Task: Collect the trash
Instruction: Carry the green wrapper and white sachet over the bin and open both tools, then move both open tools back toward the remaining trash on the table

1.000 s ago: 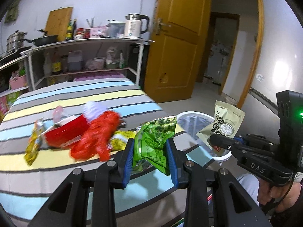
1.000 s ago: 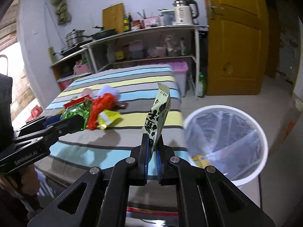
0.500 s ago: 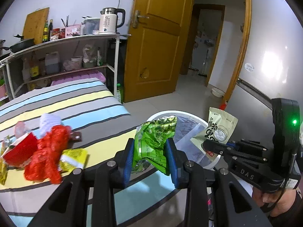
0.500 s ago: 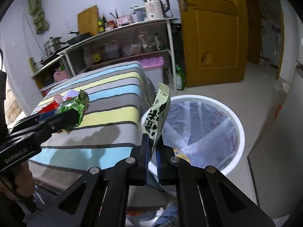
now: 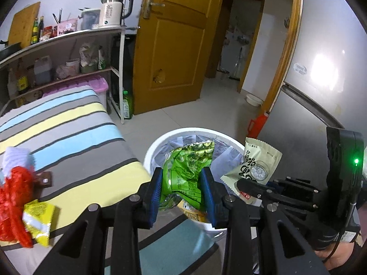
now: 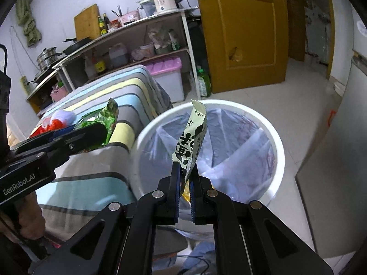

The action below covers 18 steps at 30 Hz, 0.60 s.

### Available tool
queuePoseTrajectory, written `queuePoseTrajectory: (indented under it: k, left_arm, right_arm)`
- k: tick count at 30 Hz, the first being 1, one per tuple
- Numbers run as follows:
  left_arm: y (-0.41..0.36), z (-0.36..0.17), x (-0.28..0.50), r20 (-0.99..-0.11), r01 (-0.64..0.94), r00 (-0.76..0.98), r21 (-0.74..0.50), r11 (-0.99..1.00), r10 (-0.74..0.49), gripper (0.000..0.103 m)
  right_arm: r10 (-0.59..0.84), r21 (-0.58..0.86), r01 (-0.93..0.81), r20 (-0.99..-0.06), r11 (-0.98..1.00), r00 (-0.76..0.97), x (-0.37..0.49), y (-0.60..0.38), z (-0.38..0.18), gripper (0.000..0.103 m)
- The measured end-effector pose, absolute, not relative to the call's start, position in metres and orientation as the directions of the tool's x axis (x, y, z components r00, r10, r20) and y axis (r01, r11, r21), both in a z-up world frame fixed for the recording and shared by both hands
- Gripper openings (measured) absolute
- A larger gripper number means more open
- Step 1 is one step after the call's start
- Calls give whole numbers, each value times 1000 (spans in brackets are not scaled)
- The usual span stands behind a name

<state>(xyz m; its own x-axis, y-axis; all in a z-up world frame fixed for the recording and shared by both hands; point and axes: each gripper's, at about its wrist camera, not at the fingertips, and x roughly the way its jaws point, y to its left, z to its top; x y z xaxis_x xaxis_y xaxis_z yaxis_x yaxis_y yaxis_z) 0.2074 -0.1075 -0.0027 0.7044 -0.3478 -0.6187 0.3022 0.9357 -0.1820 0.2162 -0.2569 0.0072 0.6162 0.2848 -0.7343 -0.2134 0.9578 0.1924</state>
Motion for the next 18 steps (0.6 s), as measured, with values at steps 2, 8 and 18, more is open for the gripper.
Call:
queuePoseTrajectory:
  k: [2, 8, 18]
  left_arm:
    - [-111, -6, 212, -629, 306, 693, -189, 933, -354, 35]
    - [-119, -12, 221, -644, 315, 673, -193, 929, -363, 37]
    - [-121, -15, 223, -653, 321, 658, -207, 924, -375, 47]
  right_arm:
    - [275, 190, -202, -744, 961, 608, 220, -260, 2, 8]
    - [271, 203, -180, -752, 962, 601, 225, -268, -5, 22]
    - [264, 211, -159, -739, 964, 620, 220, -274, 0, 41]
